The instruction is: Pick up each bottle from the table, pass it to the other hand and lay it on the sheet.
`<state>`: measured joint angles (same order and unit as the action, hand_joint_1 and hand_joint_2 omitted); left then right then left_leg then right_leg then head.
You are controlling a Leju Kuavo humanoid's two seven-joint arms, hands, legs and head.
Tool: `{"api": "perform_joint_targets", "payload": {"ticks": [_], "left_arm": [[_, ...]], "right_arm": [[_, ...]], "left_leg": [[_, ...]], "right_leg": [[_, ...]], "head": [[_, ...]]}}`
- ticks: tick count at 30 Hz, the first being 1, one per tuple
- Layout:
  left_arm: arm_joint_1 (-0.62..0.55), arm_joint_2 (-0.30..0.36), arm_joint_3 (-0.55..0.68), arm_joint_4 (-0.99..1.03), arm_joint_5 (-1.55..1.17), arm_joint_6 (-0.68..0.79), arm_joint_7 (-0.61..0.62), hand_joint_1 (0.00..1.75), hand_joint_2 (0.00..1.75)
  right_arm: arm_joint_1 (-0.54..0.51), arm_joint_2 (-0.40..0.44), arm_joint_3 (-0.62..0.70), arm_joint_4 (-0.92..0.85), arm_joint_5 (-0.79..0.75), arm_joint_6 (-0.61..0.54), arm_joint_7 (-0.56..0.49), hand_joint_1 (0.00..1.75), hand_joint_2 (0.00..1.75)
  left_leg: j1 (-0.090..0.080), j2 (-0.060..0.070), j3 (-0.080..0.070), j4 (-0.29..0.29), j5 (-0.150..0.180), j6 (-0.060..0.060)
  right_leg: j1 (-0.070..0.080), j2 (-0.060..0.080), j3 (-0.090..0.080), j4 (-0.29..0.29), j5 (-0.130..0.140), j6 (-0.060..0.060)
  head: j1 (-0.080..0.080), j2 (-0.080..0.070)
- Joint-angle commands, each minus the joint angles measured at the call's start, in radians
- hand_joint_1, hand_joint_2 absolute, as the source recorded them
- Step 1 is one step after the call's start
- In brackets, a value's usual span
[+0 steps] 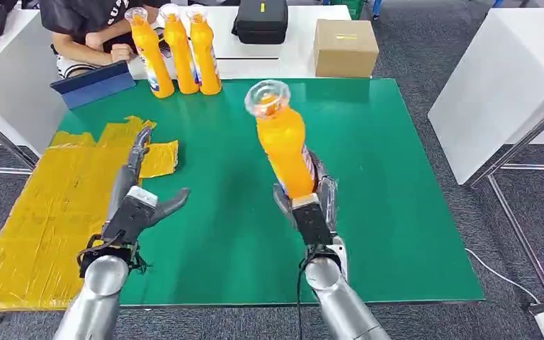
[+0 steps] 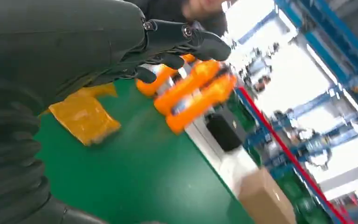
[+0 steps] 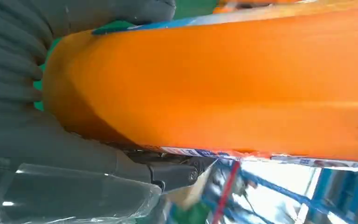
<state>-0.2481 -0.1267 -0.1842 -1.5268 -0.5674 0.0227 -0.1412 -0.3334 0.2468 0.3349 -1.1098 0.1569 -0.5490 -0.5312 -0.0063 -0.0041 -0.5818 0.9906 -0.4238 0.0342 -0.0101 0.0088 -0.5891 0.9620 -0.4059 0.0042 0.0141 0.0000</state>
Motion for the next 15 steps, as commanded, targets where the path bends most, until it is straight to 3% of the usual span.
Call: {"api": "perform_joint_targets", "payload": {"ticks": [1,10,15], "left_arm": [[-0.185,0.037,-0.145,0.267,0.199,-0.139,-0.011,0.00,1.75],[-0.255,0.048,-0.275,0.314,0.335,-0.247,-0.003,0.00,1.75],[-0.272,0.045,-0.328,0.327,0.359,-0.271,-0.002,0.00,1.75]], "right_arm": [[-0.155,0.021,0.045,0.198,-0.066,-0.034,-0.137,1.75,1.75],[-0.213,0.009,0.218,0.277,-0.008,-0.132,-0.167,1.75,1.75],[-0.241,0.020,0.237,0.317,0.021,-0.149,-0.167,1.75,1.75]], "left_leg": [[0.000,-0.002,0.003,0.000,0.000,-0.003],[0.000,0.000,0.001,0.000,0.001,-0.003],[0.001,-0.001,0.002,0.000,0.000,-0.004]], "right_leg": [[0.000,-0.003,0.004,0.000,-0.001,-0.001],[0.000,-0.001,0.003,0.001,0.000,0.000],[0.001,-0.002,0.005,0.001,-0.001,-0.001]], "head": [[0.000,0.000],[0.000,0.000],[0.000,0.000]]}}
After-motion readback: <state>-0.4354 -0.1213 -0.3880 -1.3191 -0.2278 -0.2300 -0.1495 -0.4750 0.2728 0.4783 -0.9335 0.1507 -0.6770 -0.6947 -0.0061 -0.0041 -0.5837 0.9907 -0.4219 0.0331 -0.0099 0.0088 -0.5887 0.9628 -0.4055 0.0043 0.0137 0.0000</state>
